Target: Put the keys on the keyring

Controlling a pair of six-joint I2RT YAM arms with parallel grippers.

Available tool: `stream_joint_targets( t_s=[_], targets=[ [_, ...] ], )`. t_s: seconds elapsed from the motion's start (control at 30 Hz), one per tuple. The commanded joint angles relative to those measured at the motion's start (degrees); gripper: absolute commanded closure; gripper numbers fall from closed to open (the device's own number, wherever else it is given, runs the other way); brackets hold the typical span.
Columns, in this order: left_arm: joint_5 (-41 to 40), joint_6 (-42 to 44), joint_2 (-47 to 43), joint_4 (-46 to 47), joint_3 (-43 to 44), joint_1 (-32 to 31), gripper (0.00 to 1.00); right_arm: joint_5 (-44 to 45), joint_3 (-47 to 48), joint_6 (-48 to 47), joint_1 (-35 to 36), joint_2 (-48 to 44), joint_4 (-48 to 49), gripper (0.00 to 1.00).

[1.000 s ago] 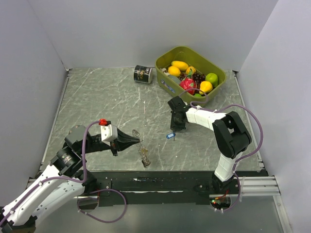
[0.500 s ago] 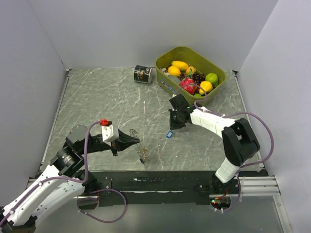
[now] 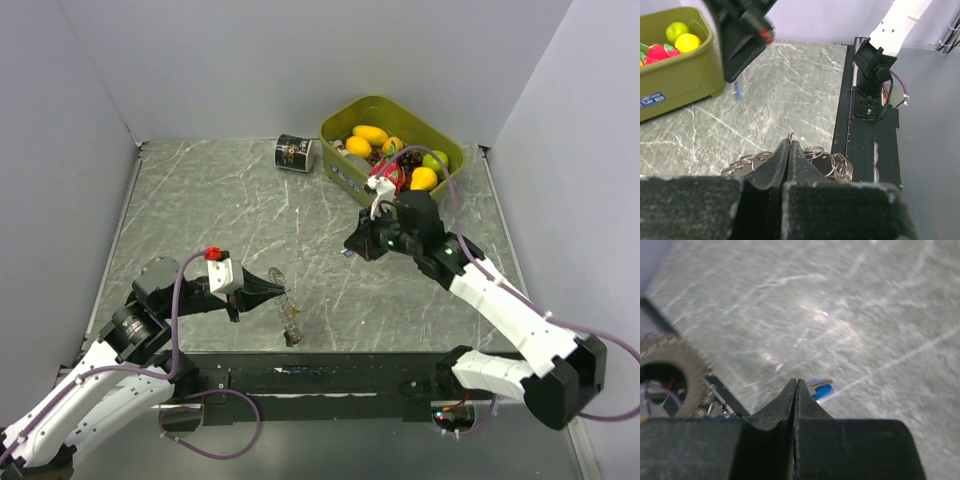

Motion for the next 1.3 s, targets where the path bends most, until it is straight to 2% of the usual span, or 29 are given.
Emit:
stream_joint_targets(
  t_s=[0.0, 0.27, 0.33, 0.6, 0.83, 1.07, 1.1, 1.27],
  targets=[
    [1.08, 1.14, 0.2, 2.83, 3.58, -0.18, 0.99, -9.54, -1.83, -6.45, 0.43, -5.48, 5.27, 1.0],
    [3.46, 0.88, 1.25, 3.71, 4.46, -0.18, 0.99, -25.43, -2.89, -7.33, 0.34, -12.94, 9.75, 1.0],
    [3.81, 0.53, 1.6, 4.23, 4.46, -0.18, 0.99, -26.42, -2.89, -6.54, 0.34, -14.44, 11.07, 1.0],
    [4.51, 0.09, 2.92, 5.29, 4.9, -0.18, 0.99, -27.38, -1.31, -5.84, 0.34, -14.45, 9.85, 1.0],
    [3.37, -1.05, 3.89, 6.17, 4.81, -0.18, 0.99, -29.41, 0.28, -1.71, 0.86, -9.71, 12.21, 1.0],
    [2.05, -2.02, 4.06, 7.13, 4.46, -0.18, 0.99, -25.21, 2.21, -1.53, 6.83, -7.16, 13.28, 1.0],
    [2.23, -4.63, 4.06, 8.36, 4.29, -0.18, 0.99, -24.58, 3.08, -1.88, 8.67, -6.72, 12.84, 1.0],
    [1.79, -7.12, 4.06, 10.48, 3.14, -0.18, 0.99, -22.56, 5.02, -2.58, 12.82, -3.99, 12.57, 1.0]
  ],
)
